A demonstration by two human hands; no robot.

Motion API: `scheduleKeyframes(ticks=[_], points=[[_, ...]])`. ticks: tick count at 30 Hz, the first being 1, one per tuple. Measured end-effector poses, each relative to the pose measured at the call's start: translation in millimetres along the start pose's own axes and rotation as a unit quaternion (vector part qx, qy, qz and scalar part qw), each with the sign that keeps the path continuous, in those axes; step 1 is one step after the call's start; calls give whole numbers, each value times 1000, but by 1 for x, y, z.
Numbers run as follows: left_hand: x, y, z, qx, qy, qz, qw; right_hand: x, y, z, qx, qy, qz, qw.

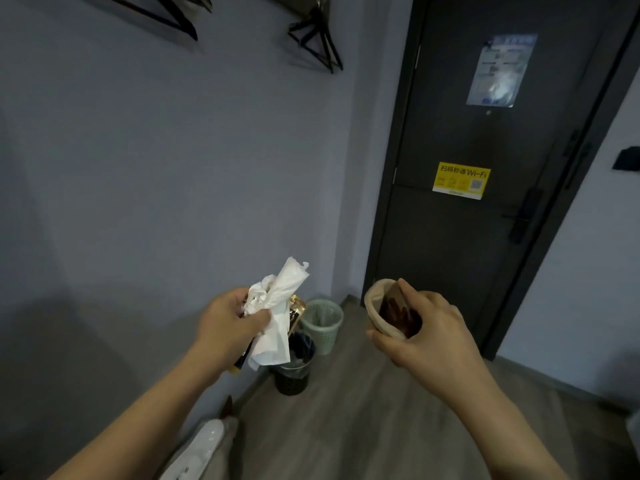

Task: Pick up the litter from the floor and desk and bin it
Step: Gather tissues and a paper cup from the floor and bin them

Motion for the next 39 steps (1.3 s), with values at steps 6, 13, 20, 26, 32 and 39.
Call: scheduleKeyframes(ticks=[6, 13, 20, 26, 32, 39], points=[[23, 46, -84, -14, -32, -28, 999, -54, 31, -88, 54, -6, 5, 998], [75, 85, -203, -34, -70, -61, 995, -115, 92, -188, 93, 17, 35, 995], [127, 113, -336, -41, -123, -73, 989, -164, 171, -306, 152, 45, 55, 986], [156, 138, -440, -21, -157, -114, 981, -192, 228, -392, 180, 65, 67, 979], [175, 168, -504, -6, -192, -125, 973, -222, 265, -460, 203, 52, 49, 977], [203, 197, -569, -42, -232, -157, 959, -279, 329, -546, 251, 26, 29, 967]])
Point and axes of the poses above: each hand's wrist, its own z-axis away from the middle knuckle, its own y-axis out of the palm, x = y × z, the point moved 2 cm from there along -z, towards the middle knuckle, and after that the axes turned 3 degrees about -y, right-handed, at the moved point
